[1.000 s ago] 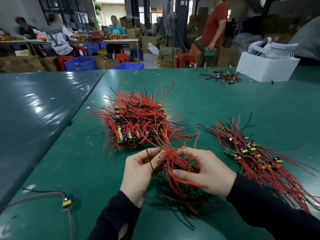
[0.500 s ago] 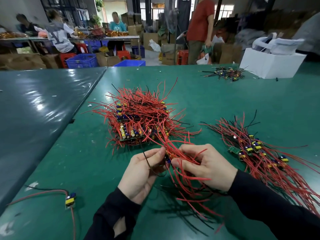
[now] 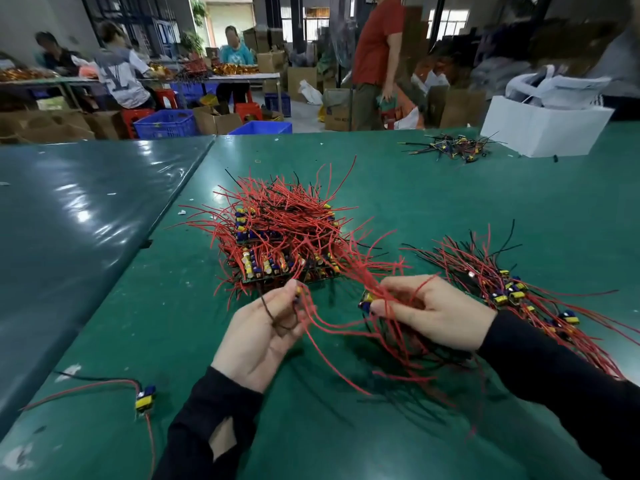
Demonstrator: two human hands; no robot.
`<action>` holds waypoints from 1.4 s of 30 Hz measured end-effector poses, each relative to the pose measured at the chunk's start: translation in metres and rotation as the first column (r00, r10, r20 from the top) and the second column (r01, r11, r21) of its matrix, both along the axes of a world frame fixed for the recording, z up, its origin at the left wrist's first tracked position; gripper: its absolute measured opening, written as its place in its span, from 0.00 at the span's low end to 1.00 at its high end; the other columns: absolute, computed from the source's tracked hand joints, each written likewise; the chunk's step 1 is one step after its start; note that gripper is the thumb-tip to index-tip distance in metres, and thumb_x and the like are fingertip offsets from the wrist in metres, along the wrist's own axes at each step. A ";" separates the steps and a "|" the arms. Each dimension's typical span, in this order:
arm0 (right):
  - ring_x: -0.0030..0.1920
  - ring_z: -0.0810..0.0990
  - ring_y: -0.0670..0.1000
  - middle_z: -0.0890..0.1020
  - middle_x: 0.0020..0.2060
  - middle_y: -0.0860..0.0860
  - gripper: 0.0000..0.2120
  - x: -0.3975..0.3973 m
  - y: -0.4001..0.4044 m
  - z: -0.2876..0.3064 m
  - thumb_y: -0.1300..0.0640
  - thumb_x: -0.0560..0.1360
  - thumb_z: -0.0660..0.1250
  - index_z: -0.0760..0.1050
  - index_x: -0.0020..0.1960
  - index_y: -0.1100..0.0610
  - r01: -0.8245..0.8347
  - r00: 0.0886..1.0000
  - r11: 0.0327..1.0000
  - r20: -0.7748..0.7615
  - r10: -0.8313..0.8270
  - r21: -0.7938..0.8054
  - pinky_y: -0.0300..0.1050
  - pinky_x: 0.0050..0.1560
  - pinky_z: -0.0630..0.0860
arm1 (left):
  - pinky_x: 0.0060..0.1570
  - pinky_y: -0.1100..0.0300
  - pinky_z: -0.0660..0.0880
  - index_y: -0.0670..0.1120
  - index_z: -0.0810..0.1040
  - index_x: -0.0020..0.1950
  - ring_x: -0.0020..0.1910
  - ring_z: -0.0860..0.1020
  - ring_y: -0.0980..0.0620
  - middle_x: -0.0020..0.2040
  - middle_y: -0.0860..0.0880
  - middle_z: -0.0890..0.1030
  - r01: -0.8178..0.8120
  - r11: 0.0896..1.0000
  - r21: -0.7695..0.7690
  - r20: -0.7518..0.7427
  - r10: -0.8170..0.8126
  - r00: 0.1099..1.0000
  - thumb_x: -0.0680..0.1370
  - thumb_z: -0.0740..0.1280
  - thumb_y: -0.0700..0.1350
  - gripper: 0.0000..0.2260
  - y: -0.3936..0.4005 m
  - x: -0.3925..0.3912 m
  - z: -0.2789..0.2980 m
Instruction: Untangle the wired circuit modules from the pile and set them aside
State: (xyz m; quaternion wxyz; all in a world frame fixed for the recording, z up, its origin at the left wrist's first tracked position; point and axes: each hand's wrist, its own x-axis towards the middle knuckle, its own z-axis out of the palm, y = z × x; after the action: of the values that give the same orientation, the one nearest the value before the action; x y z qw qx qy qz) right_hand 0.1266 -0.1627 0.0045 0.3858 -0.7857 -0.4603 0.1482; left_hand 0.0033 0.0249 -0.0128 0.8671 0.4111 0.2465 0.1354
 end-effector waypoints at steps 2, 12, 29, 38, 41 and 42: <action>0.42 0.78 0.51 0.83 0.44 0.53 0.11 0.015 -0.003 0.002 0.49 0.75 0.67 0.79 0.55 0.52 0.115 0.991 0.982 0.088 -0.102 -0.148 0.52 0.52 0.75 | 0.31 0.67 0.78 0.41 0.82 0.35 0.28 0.78 0.56 0.31 0.46 0.81 -0.085 0.996 -0.021 0.036 0.085 0.996 0.67 0.69 0.41 0.04 0.003 0.000 0.002; 0.42 0.80 0.48 0.83 0.44 0.50 0.11 0.005 -0.008 0.044 0.66 0.72 0.67 0.82 0.50 0.54 0.216 0.781 0.895 0.482 -0.398 0.390 0.40 0.44 0.77 | 0.30 0.69 0.76 0.41 0.85 0.35 0.31 0.81 0.55 0.38 0.42 0.84 0.089 0.995 0.040 0.116 -0.093 0.989 0.64 0.68 0.35 0.07 -0.011 -0.004 0.006; 0.38 0.77 0.56 0.83 0.38 0.56 0.10 -0.035 0.016 -0.025 0.58 0.65 0.73 0.80 0.43 0.62 0.092 0.801 0.978 -0.597 0.040 0.189 0.43 0.37 0.77 | 0.24 0.64 0.74 0.37 0.70 0.47 0.22 0.75 0.49 0.32 0.39 0.79 0.388 0.870 0.304 -0.209 -0.336 0.918 0.66 0.70 0.24 0.16 -0.027 -0.009 0.003; 0.31 0.80 0.48 0.83 0.32 0.56 0.07 -0.037 0.019 -0.029 0.70 0.70 0.69 0.82 0.38 0.62 0.479 0.627 0.823 -0.775 -0.079 0.304 0.38 0.33 0.79 | 0.34 0.63 0.79 0.35 0.82 0.46 0.37 0.84 0.48 0.43 0.38 0.84 0.229 0.952 0.202 0.032 -0.240 0.970 0.70 0.59 0.25 0.15 -0.022 -0.004 -0.004; 0.33 0.81 0.47 0.83 0.34 0.55 0.04 -0.039 0.018 -0.030 0.70 0.68 0.70 0.81 0.41 0.63 0.547 0.610 0.753 -0.790 -0.059 0.366 0.39 0.35 0.80 | 0.42 0.63 0.79 0.39 0.84 0.48 0.43 0.83 0.49 0.47 0.38 0.84 0.219 0.901 0.375 0.091 -0.271 0.958 0.63 0.70 0.31 0.15 -0.029 -0.004 -0.007; 0.34 0.81 0.48 0.84 0.35 0.56 0.04 -0.041 0.018 -0.030 0.69 0.68 0.70 0.81 0.42 0.64 0.538 0.610 0.760 -0.791 -0.053 0.364 0.39 0.35 0.80 | 0.44 0.64 0.78 0.40 0.84 0.48 0.44 0.83 0.49 0.47 0.39 0.84 0.182 0.882 0.434 0.098 -0.247 0.964 0.63 0.72 0.34 0.14 -0.032 -0.003 -0.009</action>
State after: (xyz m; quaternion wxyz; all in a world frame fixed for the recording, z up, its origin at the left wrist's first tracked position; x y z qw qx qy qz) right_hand 0.0853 -0.1444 -0.0253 0.7740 -0.5694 -0.1399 0.2390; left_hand 0.0002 -0.0068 -0.0216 0.7835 0.6020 0.0983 0.1189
